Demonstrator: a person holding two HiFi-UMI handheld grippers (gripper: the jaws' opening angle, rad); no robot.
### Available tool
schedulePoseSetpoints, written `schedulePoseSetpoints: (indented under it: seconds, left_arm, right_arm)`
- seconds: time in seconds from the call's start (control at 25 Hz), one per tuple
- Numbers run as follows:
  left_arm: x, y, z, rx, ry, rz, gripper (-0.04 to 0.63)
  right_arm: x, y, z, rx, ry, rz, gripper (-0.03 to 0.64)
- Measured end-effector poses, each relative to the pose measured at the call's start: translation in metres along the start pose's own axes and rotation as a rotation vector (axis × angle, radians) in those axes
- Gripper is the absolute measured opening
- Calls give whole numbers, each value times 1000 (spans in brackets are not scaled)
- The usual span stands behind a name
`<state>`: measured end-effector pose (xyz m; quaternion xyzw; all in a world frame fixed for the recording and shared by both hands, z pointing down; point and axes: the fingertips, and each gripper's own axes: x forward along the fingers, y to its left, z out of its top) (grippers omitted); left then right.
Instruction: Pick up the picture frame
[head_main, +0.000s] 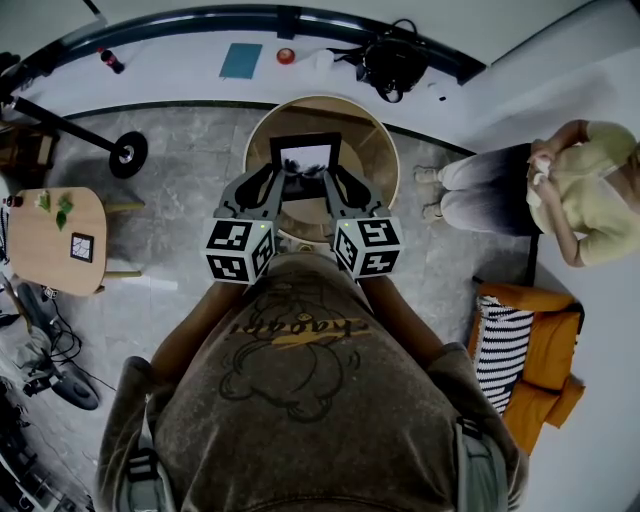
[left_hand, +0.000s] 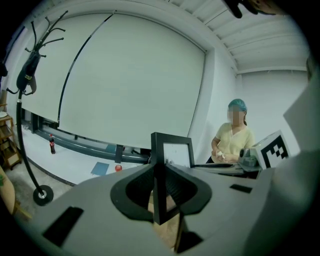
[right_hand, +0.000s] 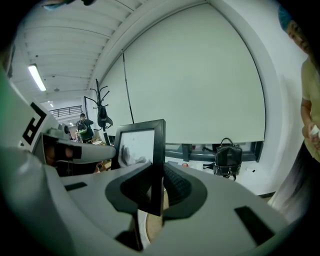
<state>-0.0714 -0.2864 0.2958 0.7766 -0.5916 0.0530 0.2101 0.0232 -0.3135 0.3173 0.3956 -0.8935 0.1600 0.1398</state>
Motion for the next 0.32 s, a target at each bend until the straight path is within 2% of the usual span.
schedulePoseSetpoints:
  seconds: [0.32]
  left_arm:
    - [5, -1, -4, -7, 12, -10, 80]
  right_arm:
    - [1, -4, -3, 4, 13, -11, 86]
